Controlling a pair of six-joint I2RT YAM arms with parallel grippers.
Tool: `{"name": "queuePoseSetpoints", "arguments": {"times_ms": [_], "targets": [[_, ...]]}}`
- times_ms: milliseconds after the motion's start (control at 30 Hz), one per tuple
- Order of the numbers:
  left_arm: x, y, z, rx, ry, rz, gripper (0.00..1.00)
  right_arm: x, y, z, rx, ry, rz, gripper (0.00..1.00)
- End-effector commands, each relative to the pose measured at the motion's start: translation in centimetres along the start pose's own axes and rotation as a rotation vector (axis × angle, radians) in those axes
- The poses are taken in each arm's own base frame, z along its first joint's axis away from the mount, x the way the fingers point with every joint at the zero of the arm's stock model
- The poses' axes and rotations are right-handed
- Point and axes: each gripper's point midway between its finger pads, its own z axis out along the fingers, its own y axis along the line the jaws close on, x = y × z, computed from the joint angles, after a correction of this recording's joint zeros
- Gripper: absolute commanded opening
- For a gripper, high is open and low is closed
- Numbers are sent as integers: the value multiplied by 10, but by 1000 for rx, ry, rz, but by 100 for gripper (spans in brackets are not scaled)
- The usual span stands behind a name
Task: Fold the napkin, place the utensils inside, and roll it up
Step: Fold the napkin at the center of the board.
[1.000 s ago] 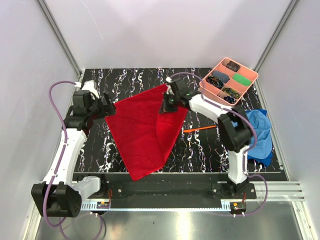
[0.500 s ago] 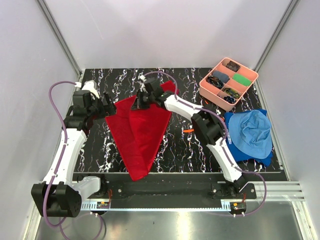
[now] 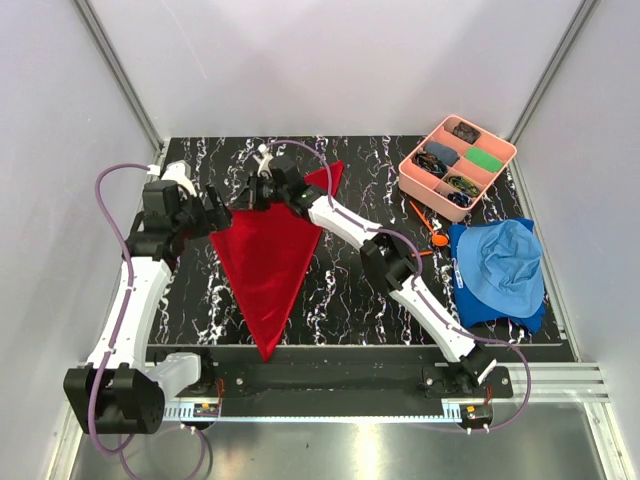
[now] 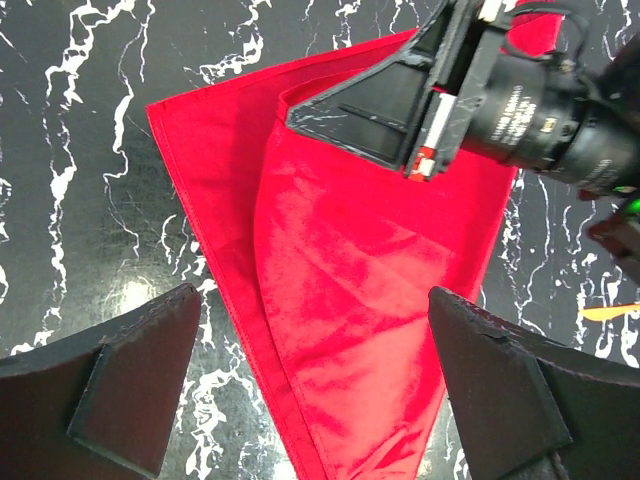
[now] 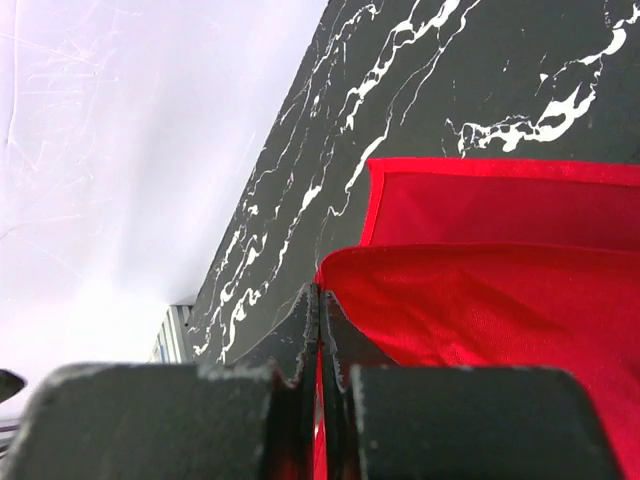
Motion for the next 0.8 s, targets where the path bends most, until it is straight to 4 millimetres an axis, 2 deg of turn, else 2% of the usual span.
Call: {"name": "queuePoseSetpoints", "arguments": {"times_ms": [0,67,333,567,767], "targets": [[-22,-8,-6,52,-67,-17,99,-6,18,6,-86,-28,-28,0],[-23,-8,-5,53,-69,-18,99,-11,24,7,-126,-51,-57,0],[-22,-7,-5,51,-66,-19,99,-10,28,14,-199,-85,-77,0],[-23,-4,-5,43,-71,-28,99,-19,49,13,-280,-131,-104,0],[-24,-2,-5,41,-70,-33,99,-19,57,14,-302,-143,-127,0]]}}
